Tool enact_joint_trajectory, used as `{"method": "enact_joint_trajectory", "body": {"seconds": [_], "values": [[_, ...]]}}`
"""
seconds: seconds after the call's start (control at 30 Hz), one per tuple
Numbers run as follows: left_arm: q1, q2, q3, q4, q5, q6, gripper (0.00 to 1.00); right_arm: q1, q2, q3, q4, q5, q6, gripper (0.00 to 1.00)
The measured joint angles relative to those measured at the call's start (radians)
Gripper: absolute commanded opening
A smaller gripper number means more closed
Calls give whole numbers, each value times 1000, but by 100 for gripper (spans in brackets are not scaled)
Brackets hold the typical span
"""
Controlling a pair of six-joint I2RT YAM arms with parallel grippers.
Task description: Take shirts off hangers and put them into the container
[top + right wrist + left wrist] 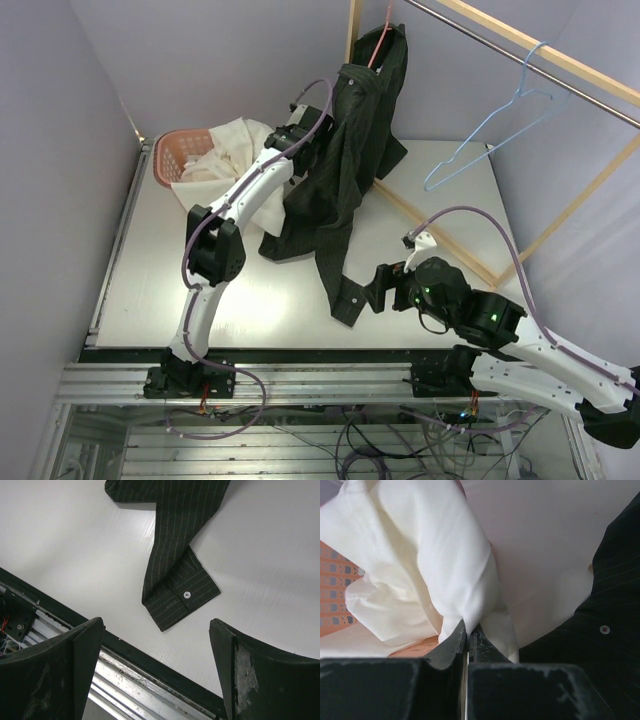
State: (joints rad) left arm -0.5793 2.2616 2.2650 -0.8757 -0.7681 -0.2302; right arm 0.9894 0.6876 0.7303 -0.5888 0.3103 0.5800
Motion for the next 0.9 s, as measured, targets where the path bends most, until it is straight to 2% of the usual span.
{"method": "enact_joint_trajectory", "body": {"seconds": [0.27,0.47,0.6,0.73,0.9], "values": [[-1,-41,0,-1,-10,8,7,0,18,-4,8,-5,0,87],[1,-184,-2,24,-45,44,7,0,49,-5,27,-11,0,87],[45,-264,19,46,-64,71,7,0,60,-5,40,-16,4,86],[232,-320,8,72,-11,65,7,0,65,-5,47,-23,8,86],[469,-357,-124,133,28,56,10,0,79,-8,66,-34,10,86]]}}
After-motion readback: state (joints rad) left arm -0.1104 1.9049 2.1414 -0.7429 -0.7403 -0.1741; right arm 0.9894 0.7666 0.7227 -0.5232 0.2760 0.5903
